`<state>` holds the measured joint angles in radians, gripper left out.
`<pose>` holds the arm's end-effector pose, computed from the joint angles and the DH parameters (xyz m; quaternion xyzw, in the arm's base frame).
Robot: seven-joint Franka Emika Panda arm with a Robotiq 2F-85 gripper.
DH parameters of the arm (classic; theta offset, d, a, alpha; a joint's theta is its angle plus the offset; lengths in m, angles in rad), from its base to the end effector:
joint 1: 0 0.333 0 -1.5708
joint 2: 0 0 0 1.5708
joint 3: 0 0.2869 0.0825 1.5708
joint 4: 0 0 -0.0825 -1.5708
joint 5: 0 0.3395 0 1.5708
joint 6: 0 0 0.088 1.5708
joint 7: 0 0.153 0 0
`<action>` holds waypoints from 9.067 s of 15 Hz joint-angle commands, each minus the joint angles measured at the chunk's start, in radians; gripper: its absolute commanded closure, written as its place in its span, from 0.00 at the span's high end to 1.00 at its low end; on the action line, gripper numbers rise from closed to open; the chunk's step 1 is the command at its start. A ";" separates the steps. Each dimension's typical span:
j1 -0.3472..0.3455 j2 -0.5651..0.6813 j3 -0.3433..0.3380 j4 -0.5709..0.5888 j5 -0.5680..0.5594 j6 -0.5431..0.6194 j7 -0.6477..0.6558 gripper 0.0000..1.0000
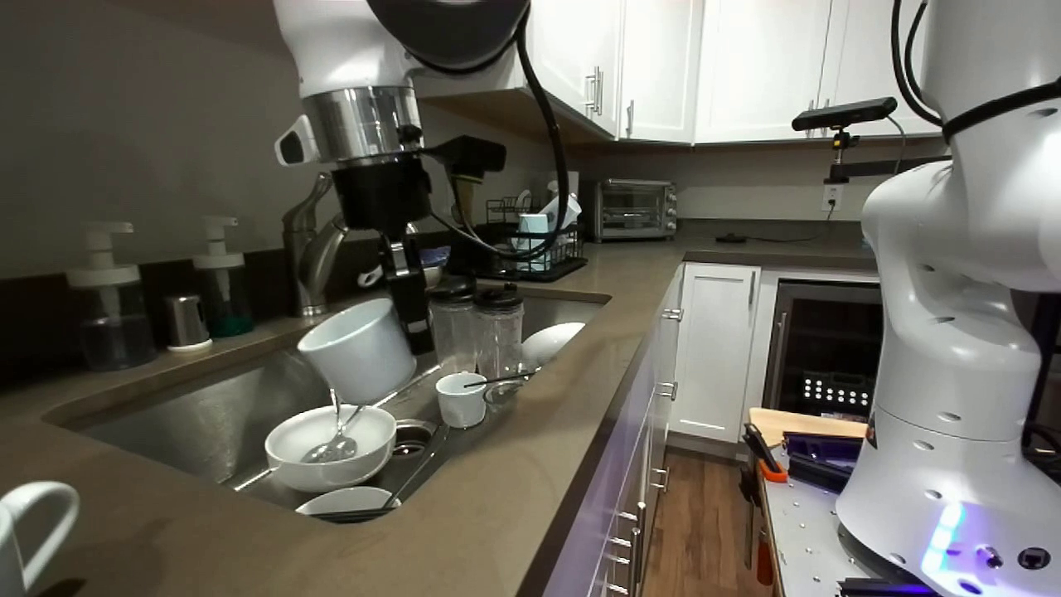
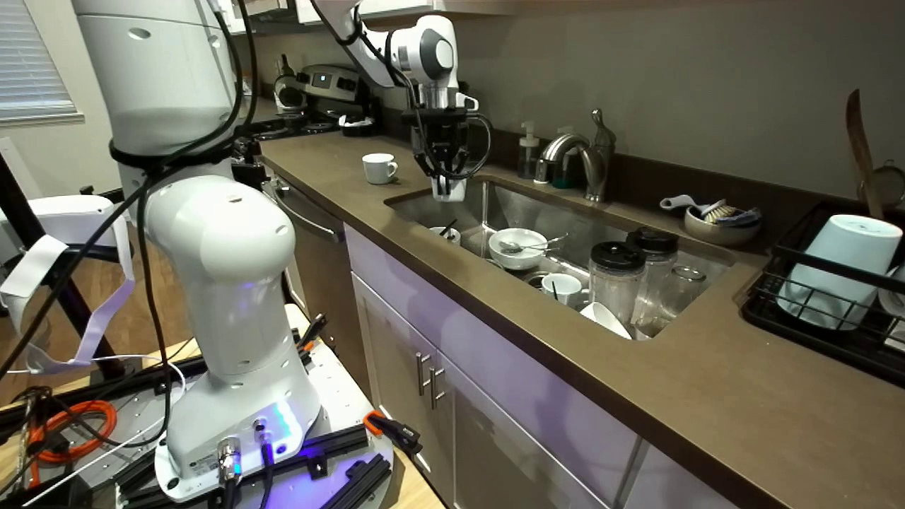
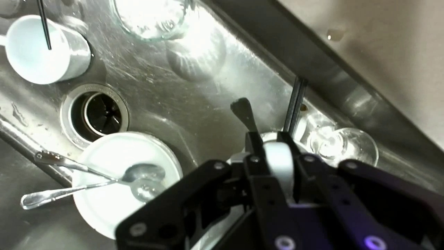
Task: Pour the water from the cup beside the sink into the sink
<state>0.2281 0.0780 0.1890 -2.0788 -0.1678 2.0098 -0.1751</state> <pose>0.4627 0.1863 0.3310 0.9390 0.3296 -0.0637 0.0740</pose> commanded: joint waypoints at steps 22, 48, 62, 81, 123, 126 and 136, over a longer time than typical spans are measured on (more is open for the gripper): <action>0.056 0.248 0.003 0.342 -0.568 -0.551 -0.002 0.06; 0.151 0.488 0.017 0.566 -0.915 -1.076 -0.030 0.06; 0.134 0.484 0.030 0.539 -0.908 -1.038 0.000 0.16; 0.061 0.360 0.074 0.470 -0.666 -0.494 0.087 0.05; 0.042 0.227 0.080 0.184 -0.159 0.571 -0.136 0.05; 0.023 0.240 0.110 0.190 -0.060 0.568 -0.214 0.05; -0.034 0.269 0.177 0.243 0.160 0.508 -0.410 0.06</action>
<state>0.2257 0.3229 0.3349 -1.8824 -0.0683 2.5494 -0.5089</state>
